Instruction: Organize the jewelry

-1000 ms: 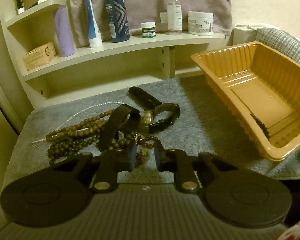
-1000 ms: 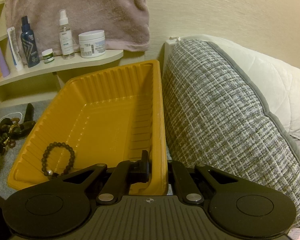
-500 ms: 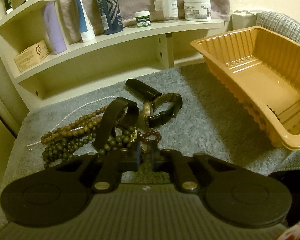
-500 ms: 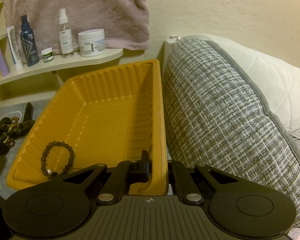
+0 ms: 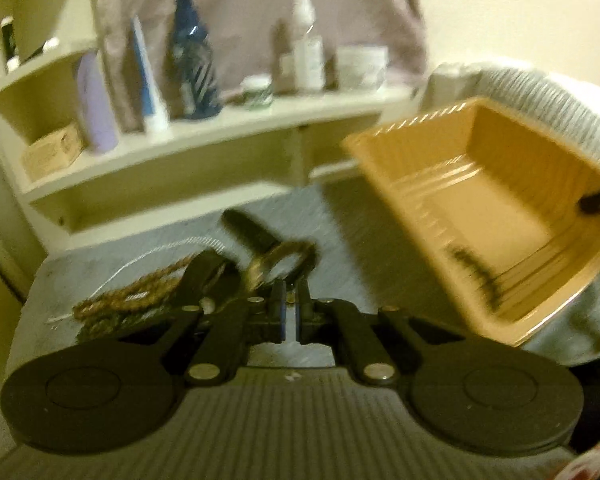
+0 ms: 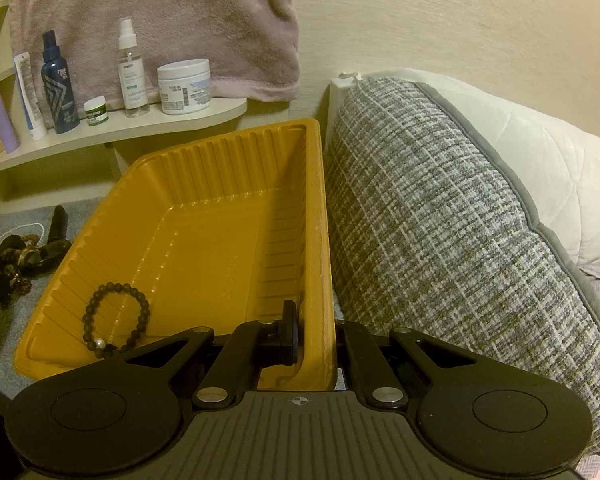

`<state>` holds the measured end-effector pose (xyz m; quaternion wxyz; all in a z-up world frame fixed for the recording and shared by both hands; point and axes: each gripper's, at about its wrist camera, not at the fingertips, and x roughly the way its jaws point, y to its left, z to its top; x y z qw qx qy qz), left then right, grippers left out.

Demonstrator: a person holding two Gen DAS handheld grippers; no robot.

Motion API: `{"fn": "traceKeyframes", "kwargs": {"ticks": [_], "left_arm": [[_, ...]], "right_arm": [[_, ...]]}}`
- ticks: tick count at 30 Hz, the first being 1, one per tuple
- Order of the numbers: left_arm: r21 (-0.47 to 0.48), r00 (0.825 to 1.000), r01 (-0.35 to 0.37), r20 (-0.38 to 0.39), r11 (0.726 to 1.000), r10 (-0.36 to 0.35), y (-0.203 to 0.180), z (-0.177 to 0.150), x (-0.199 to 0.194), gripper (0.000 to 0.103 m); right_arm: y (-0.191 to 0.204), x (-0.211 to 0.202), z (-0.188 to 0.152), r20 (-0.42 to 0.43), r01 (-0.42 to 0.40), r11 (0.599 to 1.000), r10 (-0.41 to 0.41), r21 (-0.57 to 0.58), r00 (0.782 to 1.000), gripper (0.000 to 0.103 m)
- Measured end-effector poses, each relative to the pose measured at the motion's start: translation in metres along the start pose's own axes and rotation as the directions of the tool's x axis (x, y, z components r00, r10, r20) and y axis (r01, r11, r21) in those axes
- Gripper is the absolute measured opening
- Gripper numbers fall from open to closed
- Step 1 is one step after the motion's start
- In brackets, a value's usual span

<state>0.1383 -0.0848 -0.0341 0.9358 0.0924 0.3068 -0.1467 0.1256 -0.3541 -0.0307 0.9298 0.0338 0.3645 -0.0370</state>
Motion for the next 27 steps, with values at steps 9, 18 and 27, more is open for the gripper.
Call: {"fn": "traceKeyframes", "kwargs": {"ticks": [9, 18, 27], "left_arm": [[0.036, 0.982, 0.173, 0.065, 0.984, -0.175, -0.047, 0.026, -0.020, 0.003], [0.075, 0.968, 0.247, 0.028, 0.966, -0.250, -0.080, 0.019, -0.013, 0.003], [0.084, 0.965, 0.261, -0.006, 0.962, -0.262, -0.092, 0.017, 0.004, 0.003]], "right_arm": [[0.001, 0.000, 0.000, -0.007, -0.002, 1.000, 0.002, -0.003, 1.000, 0.004], [-0.001, 0.000, -0.002, -0.010, -0.006, 1.000, 0.006, 0.006, 1.000, 0.004], [-0.002, 0.002, 0.003, -0.065, -0.025, 0.999, 0.023, -0.029, 0.998, 0.004]]}}
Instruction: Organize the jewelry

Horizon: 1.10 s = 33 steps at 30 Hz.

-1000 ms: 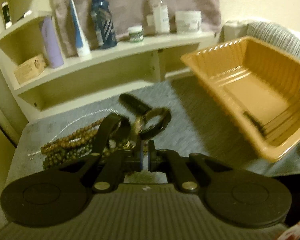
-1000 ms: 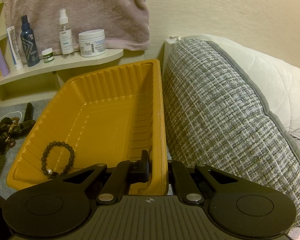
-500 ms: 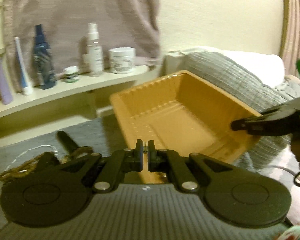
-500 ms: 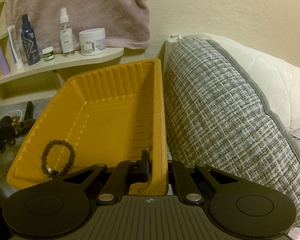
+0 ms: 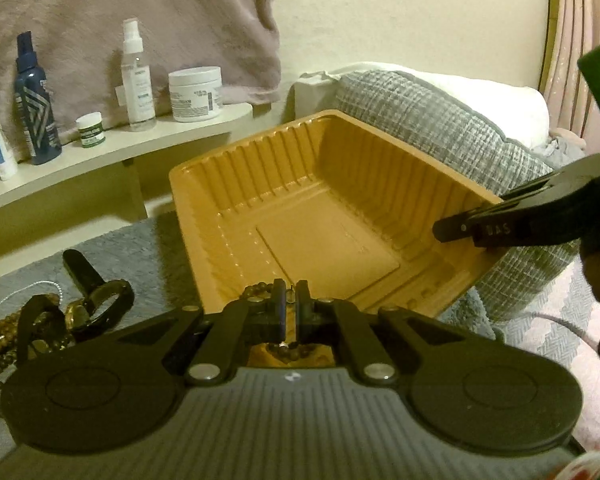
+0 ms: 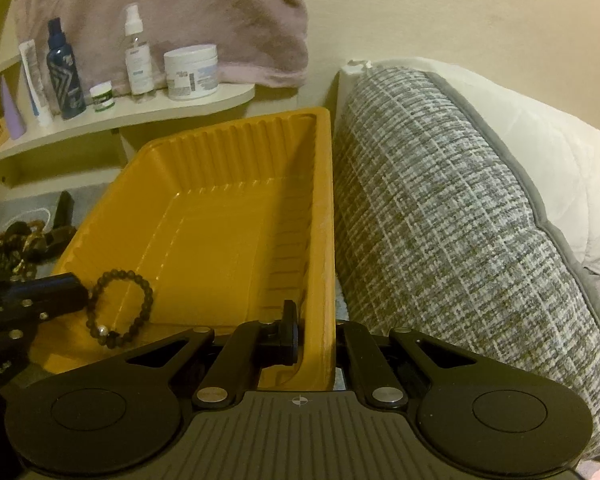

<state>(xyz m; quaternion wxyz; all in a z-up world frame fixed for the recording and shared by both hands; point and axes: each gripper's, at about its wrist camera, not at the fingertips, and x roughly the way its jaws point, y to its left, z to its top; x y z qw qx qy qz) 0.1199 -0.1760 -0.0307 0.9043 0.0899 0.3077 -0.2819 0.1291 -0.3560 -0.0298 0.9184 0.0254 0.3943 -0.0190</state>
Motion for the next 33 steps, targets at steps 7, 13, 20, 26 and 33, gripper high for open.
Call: {"fn": "traceKeyframes", "kwargs": {"ticks": [7, 13, 20, 26, 33], "left_arm": [[0.000, 1.000, -0.002, -0.009, 1.000, 0.002, 0.002, -0.002, 0.004, 0.009], [-0.037, 0.999, -0.047, 0.014, 0.998, 0.048, 0.018, -0.004, -0.010, 0.010], [-0.109, 0.990, -0.143, -0.001, 0.984, 0.143, 0.053, -0.013, -0.022, 0.012], [-0.142, 0.968, -0.248, -0.062, 0.958, 0.241, 0.084, -0.035, -0.024, 0.012], [-0.146, 0.946, -0.323, -0.088, 0.935, 0.313, 0.105, -0.049, -0.018, 0.012]], "right_arm": [[0.000, 0.003, 0.006, -0.039, -0.012, 0.999, 0.010, -0.035, 0.999, 0.004], [-0.004, 0.006, 0.010, -0.066, -0.024, 0.998, 0.020, -0.059, 0.998, 0.004], [-0.003, 0.006, 0.012, -0.071, -0.019, 0.995, 0.012, -0.099, 0.997, 0.004], [-0.002, 0.007, 0.014, -0.073, -0.020, 0.991, 0.010, -0.129, 0.997, 0.004], [-0.002, 0.009, 0.014, -0.078, -0.021, 0.988, 0.009, -0.155, 0.997, 0.004]]}}
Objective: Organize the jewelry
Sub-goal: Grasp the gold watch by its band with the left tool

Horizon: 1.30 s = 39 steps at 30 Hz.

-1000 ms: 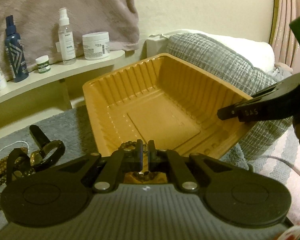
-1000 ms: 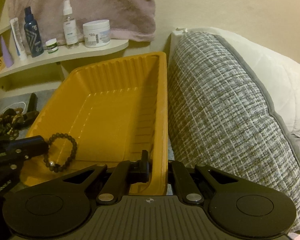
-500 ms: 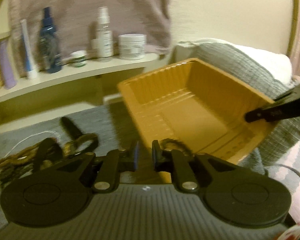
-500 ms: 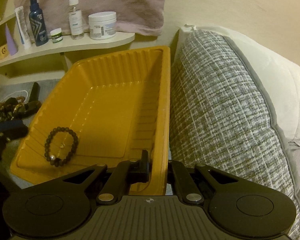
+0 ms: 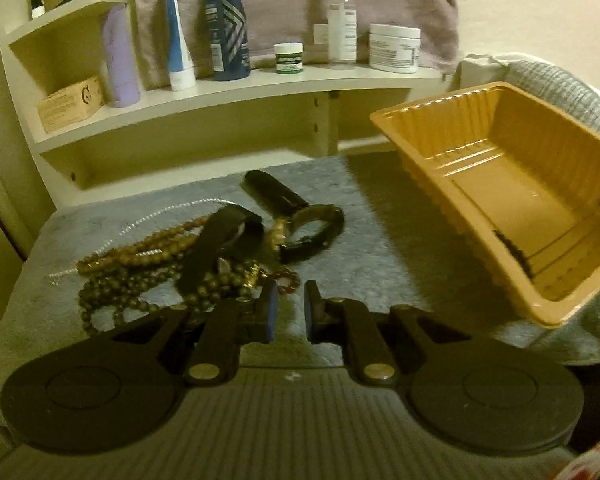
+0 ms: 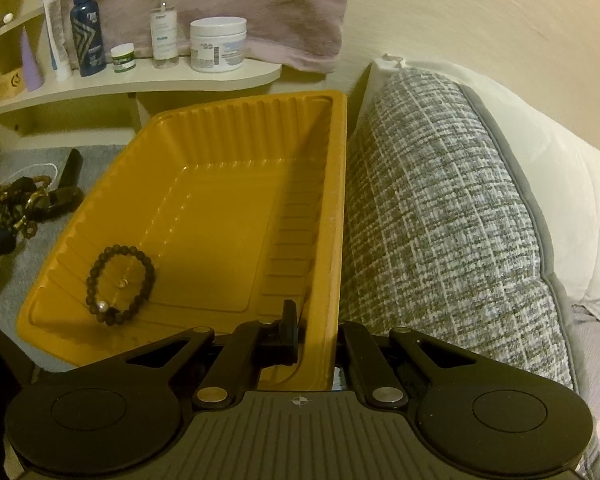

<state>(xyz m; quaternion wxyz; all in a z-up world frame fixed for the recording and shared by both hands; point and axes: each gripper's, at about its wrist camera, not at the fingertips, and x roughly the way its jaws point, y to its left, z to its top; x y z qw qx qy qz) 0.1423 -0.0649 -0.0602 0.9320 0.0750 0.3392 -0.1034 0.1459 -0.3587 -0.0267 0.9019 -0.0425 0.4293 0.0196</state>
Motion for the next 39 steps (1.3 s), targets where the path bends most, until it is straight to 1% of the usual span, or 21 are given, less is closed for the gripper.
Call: {"fn": "traceKeyframes", "kwargs": {"ticks": [1, 2, 4, 6, 9, 12, 14, 17, 21, 24, 29, 34, 39], "left_arm": [[0.015, 1.000, -0.007, 0.008, 1.000, 0.006, -0.001, 0.001, 0.002, 0.015], [0.027, 1.000, -0.011, 0.011, 1.000, 0.011, -0.002, 0.001, 0.004, 0.021], [0.035, 1.000, -0.010, 0.015, 0.999, 0.010, -0.003, 0.004, 0.011, 0.030], [0.026, 1.000, -0.005, 0.024, 1.000, 0.004, -0.004, 0.007, 0.016, 0.031], [0.024, 0.999, -0.003, 0.038, 1.000, 0.003, -0.004, 0.012, 0.023, 0.036], [0.014, 0.999, 0.011, 0.035, 1.000, -0.012, -0.003, 0.016, 0.033, 0.038], [0.012, 0.999, 0.021, 0.027, 1.000, -0.021, -0.003, 0.018, 0.039, 0.046], [0.024, 0.999, 0.035, 0.013, 0.999, -0.036, -0.006, 0.020, 0.047, 0.048], [0.035, 0.999, 0.041, 0.004, 0.999, -0.041, -0.009, 0.020, 0.053, 0.047], [0.037, 1.000, 0.029, 0.008, 0.999, -0.030, -0.011, 0.020, 0.052, 0.039], [0.038, 1.000, 0.010, 0.012, 0.999, -0.010, -0.009, 0.019, 0.051, 0.031], [0.032, 1.000, 0.008, 0.020, 0.999, -0.009, -0.008, 0.019, 0.043, 0.027], [0.007, 0.999, 0.022, 0.038, 1.000, -0.022, -0.009, 0.022, 0.033, 0.023]], "right_arm": [[0.000, 0.000, 0.000, -0.001, -0.001, 1.000, 0.001, -0.001, 1.000, 0.004], [0.000, 0.000, 0.000, -0.001, -0.001, 1.000, 0.001, -0.002, 1.000, 0.004], [0.000, 0.001, 0.001, -0.002, 0.001, 1.000, -0.001, -0.002, 1.000, 0.004], [0.000, 0.001, 0.001, -0.001, 0.002, 1.000, -0.002, -0.002, 1.000, 0.004], [0.000, 0.002, 0.001, -0.002, 0.001, 1.000, -0.001, -0.002, 1.000, 0.004], [0.000, 0.002, 0.001, -0.002, 0.001, 1.000, -0.001, -0.002, 1.000, 0.004], [0.000, 0.002, 0.001, -0.002, 0.001, 1.000, -0.001, -0.001, 1.000, 0.004], [-0.001, 0.002, 0.001, -0.003, 0.001, 1.000, -0.001, 0.000, 1.000, 0.004], [-0.002, 0.003, 0.000, -0.004, 0.000, 1.000, 0.000, 0.003, 1.000, 0.004], [-0.002, 0.004, 0.000, -0.004, -0.001, 1.000, 0.001, 0.004, 1.000, 0.004], [-0.002, 0.004, 0.000, -0.004, -0.001, 1.000, 0.001, 0.003, 1.000, 0.004], [-0.002, 0.004, 0.000, -0.003, -0.001, 1.000, 0.001, 0.004, 1.000, 0.004], [-0.002, 0.004, 0.000, -0.002, 0.000, 1.000, 0.000, 0.000, 1.000, 0.004]]}}
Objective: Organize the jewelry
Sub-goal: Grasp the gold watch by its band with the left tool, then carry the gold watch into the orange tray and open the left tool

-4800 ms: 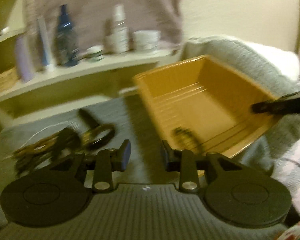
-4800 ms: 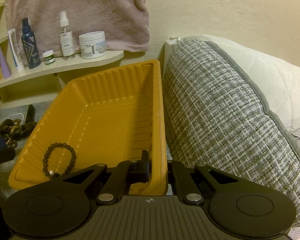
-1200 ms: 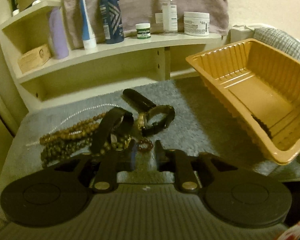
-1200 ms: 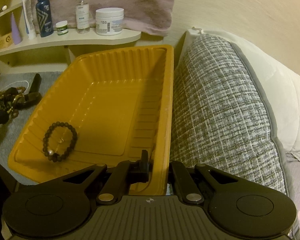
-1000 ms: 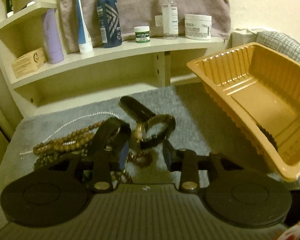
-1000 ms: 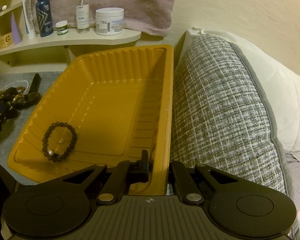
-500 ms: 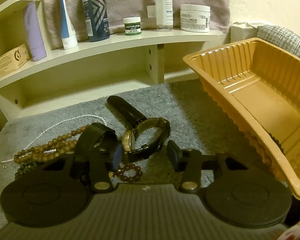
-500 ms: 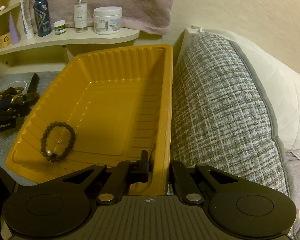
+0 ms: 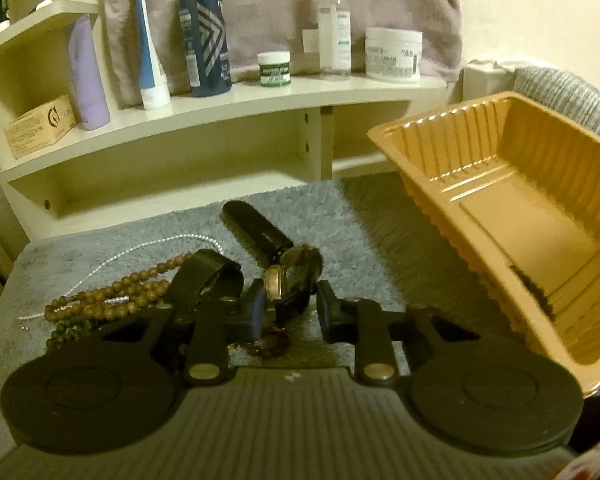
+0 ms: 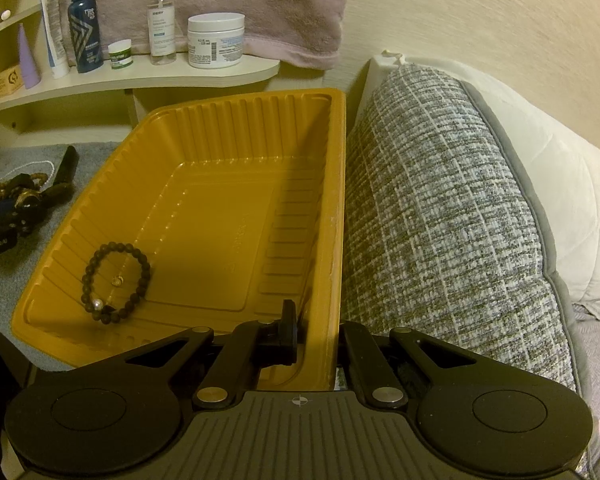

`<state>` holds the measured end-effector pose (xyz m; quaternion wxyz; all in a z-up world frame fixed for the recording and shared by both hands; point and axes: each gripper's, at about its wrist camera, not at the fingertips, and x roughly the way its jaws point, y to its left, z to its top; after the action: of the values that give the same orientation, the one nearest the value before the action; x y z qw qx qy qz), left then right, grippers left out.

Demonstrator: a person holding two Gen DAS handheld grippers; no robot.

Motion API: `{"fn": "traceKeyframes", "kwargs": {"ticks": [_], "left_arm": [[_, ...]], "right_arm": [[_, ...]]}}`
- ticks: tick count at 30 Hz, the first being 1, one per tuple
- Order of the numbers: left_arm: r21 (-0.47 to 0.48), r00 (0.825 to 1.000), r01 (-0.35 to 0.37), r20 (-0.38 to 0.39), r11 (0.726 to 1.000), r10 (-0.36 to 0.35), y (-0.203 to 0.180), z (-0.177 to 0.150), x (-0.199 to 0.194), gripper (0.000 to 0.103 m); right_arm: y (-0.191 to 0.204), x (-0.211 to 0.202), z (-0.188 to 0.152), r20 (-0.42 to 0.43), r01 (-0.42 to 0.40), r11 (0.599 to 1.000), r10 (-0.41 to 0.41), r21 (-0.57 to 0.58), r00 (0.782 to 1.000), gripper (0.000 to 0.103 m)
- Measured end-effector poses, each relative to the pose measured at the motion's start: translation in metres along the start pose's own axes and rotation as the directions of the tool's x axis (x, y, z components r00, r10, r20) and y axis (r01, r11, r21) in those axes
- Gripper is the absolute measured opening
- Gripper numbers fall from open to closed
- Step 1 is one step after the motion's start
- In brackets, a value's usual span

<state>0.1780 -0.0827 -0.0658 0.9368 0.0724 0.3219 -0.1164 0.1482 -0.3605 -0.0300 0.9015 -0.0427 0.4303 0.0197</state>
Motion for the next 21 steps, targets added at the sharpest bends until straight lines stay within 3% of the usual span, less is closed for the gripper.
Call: {"fn": "traceKeyframes", "kwargs": {"ticks": [12, 21], "left_arm": [[-0.022, 0.998, 0.032, 0.051, 0.999, -0.031, -0.006, 0.014, -0.022, 0.022], [-0.011, 0.974, 0.195, 0.116, 0.981, -0.193, -0.040, 0.041, -0.047, 0.022]], "right_arm": [[0.000, 0.000, -0.001, 0.002, 0.000, 1.000, 0.000, -0.001, 1.000, 0.004], [0.000, 0.000, 0.000, 0.003, 0.000, 1.000, 0.000, -0.003, 1.000, 0.004]]}}
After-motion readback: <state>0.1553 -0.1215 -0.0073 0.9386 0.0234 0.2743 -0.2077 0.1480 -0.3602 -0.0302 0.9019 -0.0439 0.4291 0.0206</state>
